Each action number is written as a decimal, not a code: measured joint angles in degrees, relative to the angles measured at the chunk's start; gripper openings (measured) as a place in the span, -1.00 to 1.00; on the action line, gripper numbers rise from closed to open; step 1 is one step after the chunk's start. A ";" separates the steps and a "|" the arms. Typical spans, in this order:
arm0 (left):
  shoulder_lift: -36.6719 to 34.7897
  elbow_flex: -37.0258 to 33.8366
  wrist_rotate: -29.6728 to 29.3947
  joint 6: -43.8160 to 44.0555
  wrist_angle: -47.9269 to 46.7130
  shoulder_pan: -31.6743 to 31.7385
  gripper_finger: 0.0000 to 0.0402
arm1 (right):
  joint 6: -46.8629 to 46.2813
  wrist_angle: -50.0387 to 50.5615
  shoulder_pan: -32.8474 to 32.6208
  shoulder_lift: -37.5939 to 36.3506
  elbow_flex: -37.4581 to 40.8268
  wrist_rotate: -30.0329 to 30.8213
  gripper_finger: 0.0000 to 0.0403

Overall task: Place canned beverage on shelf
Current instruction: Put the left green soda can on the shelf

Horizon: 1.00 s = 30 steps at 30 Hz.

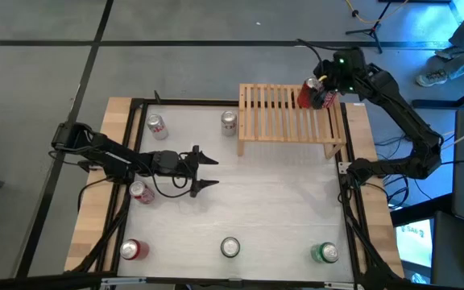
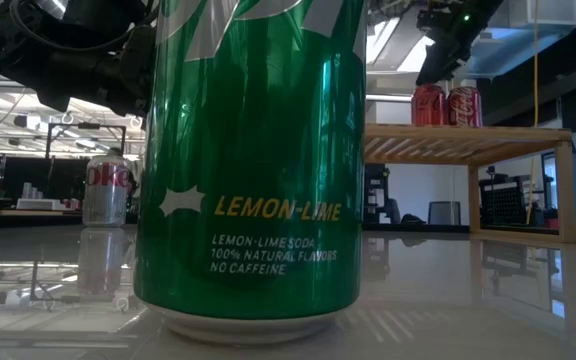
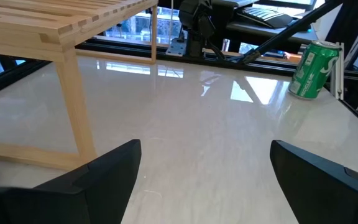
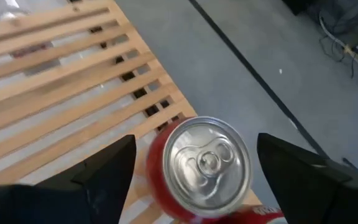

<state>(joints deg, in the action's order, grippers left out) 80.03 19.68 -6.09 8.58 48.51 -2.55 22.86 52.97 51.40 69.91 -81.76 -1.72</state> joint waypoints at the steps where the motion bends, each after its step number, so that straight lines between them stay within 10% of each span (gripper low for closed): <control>1: 0.00 0.00 0.00 -0.02 0.00 -0.01 0.73 | 0.01 -0.02 -0.02 -0.52 0.00 -0.09 0.64; 13: -0.02 0.00 0.00 0.04 1.25 -0.17 0.73 | -4.80 -1.15 -3.63 -6.05 -0.02 -13.81 0.64; 30: -0.02 10.78 -1.42 -0.99 -18.77 -8.17 0.73 | -16.43 -11.69 -46.12 -4.41 7.66 -5.75 0.64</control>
<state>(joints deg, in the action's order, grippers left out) 80.01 30.46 -7.51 7.58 29.74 -10.72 6.43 41.28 5.28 65.49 -74.10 -7.47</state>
